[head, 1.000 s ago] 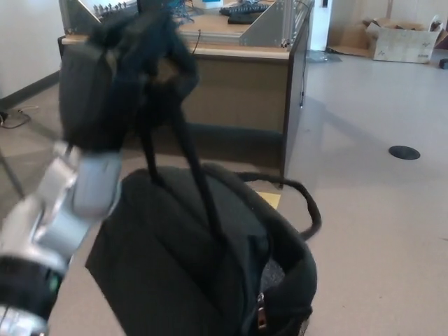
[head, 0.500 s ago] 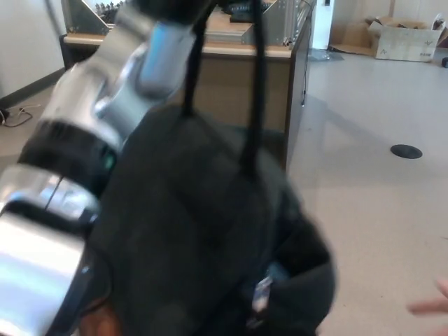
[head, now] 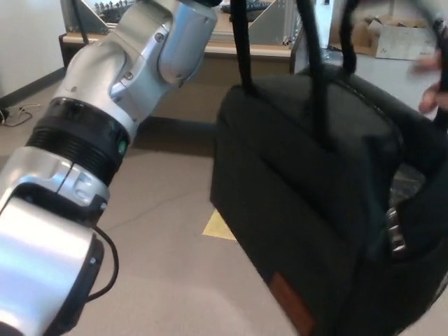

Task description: A person hands over a black lunchbag to the robot and the robot uses its left hand to grab the strips of the lunchbag, the gives it back to the person.

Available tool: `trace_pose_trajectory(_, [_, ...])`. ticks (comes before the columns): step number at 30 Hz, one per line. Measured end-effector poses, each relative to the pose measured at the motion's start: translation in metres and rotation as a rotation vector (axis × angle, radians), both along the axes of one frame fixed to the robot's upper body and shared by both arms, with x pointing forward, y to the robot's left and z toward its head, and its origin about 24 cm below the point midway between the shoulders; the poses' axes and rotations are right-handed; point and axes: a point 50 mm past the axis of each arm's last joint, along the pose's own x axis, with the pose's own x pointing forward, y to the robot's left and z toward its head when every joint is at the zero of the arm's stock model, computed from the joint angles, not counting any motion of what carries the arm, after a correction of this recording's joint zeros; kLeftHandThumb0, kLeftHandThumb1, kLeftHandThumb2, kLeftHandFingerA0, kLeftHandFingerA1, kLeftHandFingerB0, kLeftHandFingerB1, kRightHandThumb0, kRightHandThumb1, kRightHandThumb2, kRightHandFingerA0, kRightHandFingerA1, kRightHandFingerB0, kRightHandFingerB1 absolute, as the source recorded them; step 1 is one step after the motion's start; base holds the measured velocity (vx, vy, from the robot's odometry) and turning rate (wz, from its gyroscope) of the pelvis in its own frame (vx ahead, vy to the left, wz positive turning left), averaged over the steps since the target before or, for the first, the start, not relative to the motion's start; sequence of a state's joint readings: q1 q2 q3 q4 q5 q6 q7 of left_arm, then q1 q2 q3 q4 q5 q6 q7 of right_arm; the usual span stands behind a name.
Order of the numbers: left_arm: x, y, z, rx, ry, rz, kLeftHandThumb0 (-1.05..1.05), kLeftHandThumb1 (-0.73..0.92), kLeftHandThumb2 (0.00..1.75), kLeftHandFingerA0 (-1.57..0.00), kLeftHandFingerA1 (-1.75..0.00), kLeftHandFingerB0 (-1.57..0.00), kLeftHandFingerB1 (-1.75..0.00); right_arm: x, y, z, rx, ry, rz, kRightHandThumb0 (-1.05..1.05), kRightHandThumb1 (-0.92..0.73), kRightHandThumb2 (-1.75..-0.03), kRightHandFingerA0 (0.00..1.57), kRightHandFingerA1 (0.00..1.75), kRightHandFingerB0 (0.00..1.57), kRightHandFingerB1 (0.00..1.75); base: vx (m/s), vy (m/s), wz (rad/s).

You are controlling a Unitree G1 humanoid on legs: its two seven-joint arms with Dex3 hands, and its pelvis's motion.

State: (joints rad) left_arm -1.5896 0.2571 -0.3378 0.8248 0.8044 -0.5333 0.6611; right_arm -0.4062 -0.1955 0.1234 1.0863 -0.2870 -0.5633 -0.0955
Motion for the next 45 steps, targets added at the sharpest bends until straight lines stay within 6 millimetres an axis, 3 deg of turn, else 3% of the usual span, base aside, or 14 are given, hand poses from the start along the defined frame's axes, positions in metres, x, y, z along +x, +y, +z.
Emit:
trace_pose_trajectory(18, [0.006,0.009,-0.034,0.016,0.050,-0.001,-0.22,0.57,0.55,-0.82,-1.75,-0.58,-1.70,-0.006,0.001,-0.007,-0.004,0.028,0.008,-0.53,-0.67,-0.60,0.64,0.46,0.63,0.45,0.00,0.000,0.00])
trace_pose_trajectory(19, [0.006,0.008,-0.035,0.017,0.050,-0.003,-0.24,0.57,0.55,-0.82,-1.75,-0.59,-1.69,-0.006,0.001,-0.007,-0.005,0.028,0.009,-0.57,-0.57,-0.93,0.58,0.61,0.54,0.57,0.00,0.000,0.00])
trace_pose_trajectory(23, [0.005,0.008,-0.036,0.015,0.049,-0.003,-0.25,0.57,0.55,-0.83,-1.75,-0.60,-1.69,-0.006,0.001,-0.007,-0.005,0.028,0.009,-0.56,-0.57,-0.93,0.58,0.61,0.54,0.57,0.00,0.000,0.00])
trace_pose_trajectory(24, [0.005,0.008,-0.036,0.014,0.049,-0.002,-0.25,0.57,0.55,-0.83,-1.75,-0.61,-1.69,-0.006,0.001,-0.007,-0.005,0.028,0.009,-0.54,-0.66,-0.60,0.65,0.47,0.63,0.45,0.00,0.000,0.00])
trace_pose_trajectory(31, [0.003,0.005,-0.039,0.017,0.050,-0.010,-0.24,0.56,0.55,-0.80,-1.75,-0.60,-1.66,-0.006,0.002,-0.007,-0.006,0.028,0.011,-0.54,-0.66,-0.60,0.68,0.49,0.63,0.46,0.00,0.000,0.00])
trace_pose_trajectory(32, [0.003,0.005,-0.040,0.019,0.051,-0.011,-0.50,0.44,0.74,-0.80,-1.31,-0.64,-1.16,-0.006,0.002,-0.007,-0.006,0.027,0.011,-0.53,-0.66,-0.60,0.65,0.47,0.64,0.46,0.00,0.000,0.00])
trace_pose_trajectory(33, [0.003,0.005,-0.040,0.022,0.055,-0.012,-0.50,0.44,0.74,-0.80,-1.31,-0.64,-1.16,-0.006,0.002,-0.007,-0.006,0.027,0.012,-0.53,-0.66,-0.60,0.65,0.47,0.64,0.46,0.00,0.000,0.00])
trace_pose_trajectory(34, [0.003,0.005,-0.041,0.027,0.066,-0.013,-0.56,0.56,0.57,-0.42,-0.84,-0.44,-0.58,-0.006,0.002,-0.007,-0.006,0.026,0.012,-0.53,-0.66,-0.60,0.65,0.47,0.64,0.46,0.00,0.000,0.00])
trace_pose_trajectory(35, [0.003,0.004,-0.041,0.033,0.076,-0.013,-0.84,0.48,0.86,0.00,0.00,0.00,0.00,-0.006,0.002,-0.007,-0.005,0.026,0.012,-0.53,-0.66,-0.60,0.65,0.47,0.63,0.46,0.00,0.000,0.00])
trace_pose_trajectory(36, [0.003,0.004,-0.041,0.039,0.084,-0.014,-0.84,0.48,0.86,0.00,0.00,0.00,0.00,-0.006,0.002,-0.007,-0.005,0.026,0.012,-0.53,-0.66,-0.60,0.65,0.47,0.63,0.46,0.00,0.000,0.00])
trace_pose_trajectory(37, [0.003,0.003,-0.041,0.050,0.096,-0.014,-0.90,0.58,0.59,0.00,0.00,0.00,0.00,-0.006,0.002,-0.007,-0.005,0.026,0.012,-0.53,-0.66,-0.60,0.65,0.46,0.63,0.46,0.00,0.000,0.00])
trace_pose_trajectory(43, [0.001,0.002,-0.039,0.105,0.142,-0.009,-0.94,0.64,0.60,0.00,0.00,0.00,0.00,-0.006,0.003,-0.007,-0.005,0.026,0.014,-0.52,-0.65,-0.60,0.67,0.48,0.64,0.47,0.00,0.000,0.00])
trace_pose_trajectory(44, [0.000,0.002,-0.039,0.113,0.148,-0.009,-0.95,0.64,0.59,0.00,0.00,0.00,0.00,-0.006,0.003,-0.007,-0.005,0.026,0.014,-0.56,-0.56,-0.92,0.61,0.62,0.56,0.58,0.00,0.000,0.00])
trace_pose_trajectory(45, [0.000,0.001,-0.040,0.123,0.157,-0.010,-0.95,0.64,0.59,0.00,0.00,0.00,0.00,-0.006,0.003,-0.007,-0.005,0.026,0.014,-0.56,-0.56,-0.92,0.61,0.62,0.56,0.58,0.00,0.000,0.00])
